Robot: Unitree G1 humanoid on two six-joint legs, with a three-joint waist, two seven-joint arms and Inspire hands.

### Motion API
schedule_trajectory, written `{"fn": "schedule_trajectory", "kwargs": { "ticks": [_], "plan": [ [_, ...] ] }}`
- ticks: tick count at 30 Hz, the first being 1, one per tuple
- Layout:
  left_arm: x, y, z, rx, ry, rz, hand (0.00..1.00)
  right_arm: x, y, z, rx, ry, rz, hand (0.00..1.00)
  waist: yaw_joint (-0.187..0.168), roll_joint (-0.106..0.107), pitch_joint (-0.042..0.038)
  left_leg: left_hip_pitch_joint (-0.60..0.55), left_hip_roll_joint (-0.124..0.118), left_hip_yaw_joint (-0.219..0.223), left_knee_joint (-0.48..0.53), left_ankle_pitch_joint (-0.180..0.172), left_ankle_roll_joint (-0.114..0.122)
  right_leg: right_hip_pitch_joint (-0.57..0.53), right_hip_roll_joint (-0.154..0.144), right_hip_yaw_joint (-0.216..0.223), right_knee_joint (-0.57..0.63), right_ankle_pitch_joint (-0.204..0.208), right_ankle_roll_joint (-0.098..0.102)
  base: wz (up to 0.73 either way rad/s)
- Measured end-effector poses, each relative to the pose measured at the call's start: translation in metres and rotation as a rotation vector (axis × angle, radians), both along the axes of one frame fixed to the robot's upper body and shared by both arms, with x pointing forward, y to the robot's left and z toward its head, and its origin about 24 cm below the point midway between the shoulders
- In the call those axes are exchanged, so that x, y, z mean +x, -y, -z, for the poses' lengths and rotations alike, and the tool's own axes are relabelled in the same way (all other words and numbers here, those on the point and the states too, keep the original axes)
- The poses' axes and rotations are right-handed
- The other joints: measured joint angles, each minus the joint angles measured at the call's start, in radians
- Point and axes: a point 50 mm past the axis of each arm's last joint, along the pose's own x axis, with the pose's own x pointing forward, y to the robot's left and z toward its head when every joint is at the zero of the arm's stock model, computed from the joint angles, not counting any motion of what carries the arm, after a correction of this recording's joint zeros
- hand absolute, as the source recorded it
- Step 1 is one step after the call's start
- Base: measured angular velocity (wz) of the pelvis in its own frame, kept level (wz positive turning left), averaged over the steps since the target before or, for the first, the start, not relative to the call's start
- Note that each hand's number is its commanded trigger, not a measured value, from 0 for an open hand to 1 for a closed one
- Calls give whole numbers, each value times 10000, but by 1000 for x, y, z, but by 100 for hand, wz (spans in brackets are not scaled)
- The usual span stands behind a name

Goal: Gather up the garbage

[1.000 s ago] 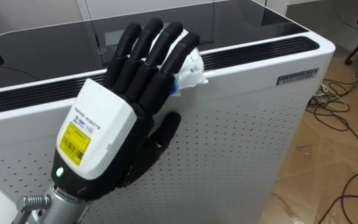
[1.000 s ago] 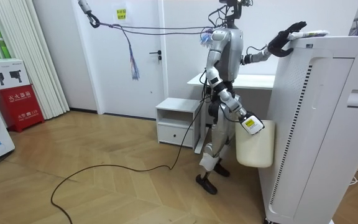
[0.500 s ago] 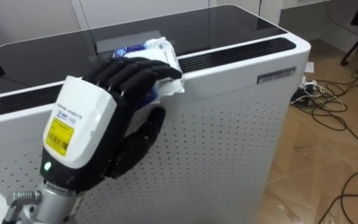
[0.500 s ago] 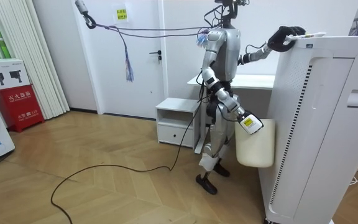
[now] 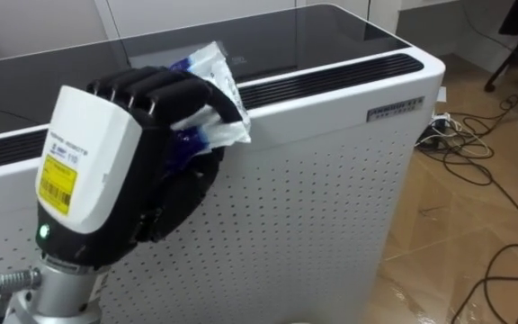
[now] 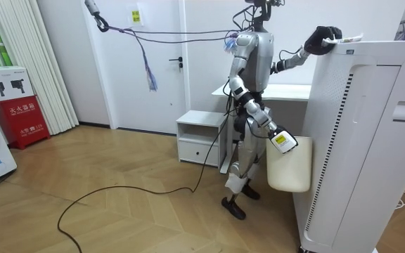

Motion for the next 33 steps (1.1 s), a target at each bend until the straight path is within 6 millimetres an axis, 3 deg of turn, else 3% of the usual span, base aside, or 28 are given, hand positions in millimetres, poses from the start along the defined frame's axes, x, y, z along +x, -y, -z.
{"fn": "schedule_trajectory", "kwargs": {
  "ticks": [11,15,21,23,27,33],
  "plan": [
    [0,-4,-15,-3317,-1359,2275,100,-3,-9,3,93,-168,-462,100,-55,-27,5,-43,-18,-60,-2,0,1,51,-15,-109,-99,0,1,2],
    [2,-8,-18,-5613,-2545,4189,100,-3,-11,3,153,-146,-508,100,-58,-20,1,-77,-31,-74,16,0,2,81,-48,-245,-116,-6,11,9],
    [3,3,-16,-8062,-4444,7979,100,-4,-17,5,295,-199,-607,100,-84,-34,21,-118,-29,-72,39,-1,3,22,-64,-288,-75,-17,29,3],
    [1,8,-17,-8251,-4942,8949,100,-4,-21,6,349,-240,-720,100,-93,-35,18,-182,-22,12,46,-1,2,-11,-64,-253,-66,-17,28,0],
    [-4,32,-8,-7001,-6693,10451,100,-5,-26,7,464,-311,-930,100,-91,-31,16,-201,-12,87,37,-1,3,-52,-61,-194,-69,-17,29,-3],
    [-5,42,2,-5968,-8303,11234,100,-5,-27,7,437,-327,-1024,100,-106,0,4,-377,37,265,78,-1,3,-337,-66,-38,73,-17,28,-7]
  ]
}}
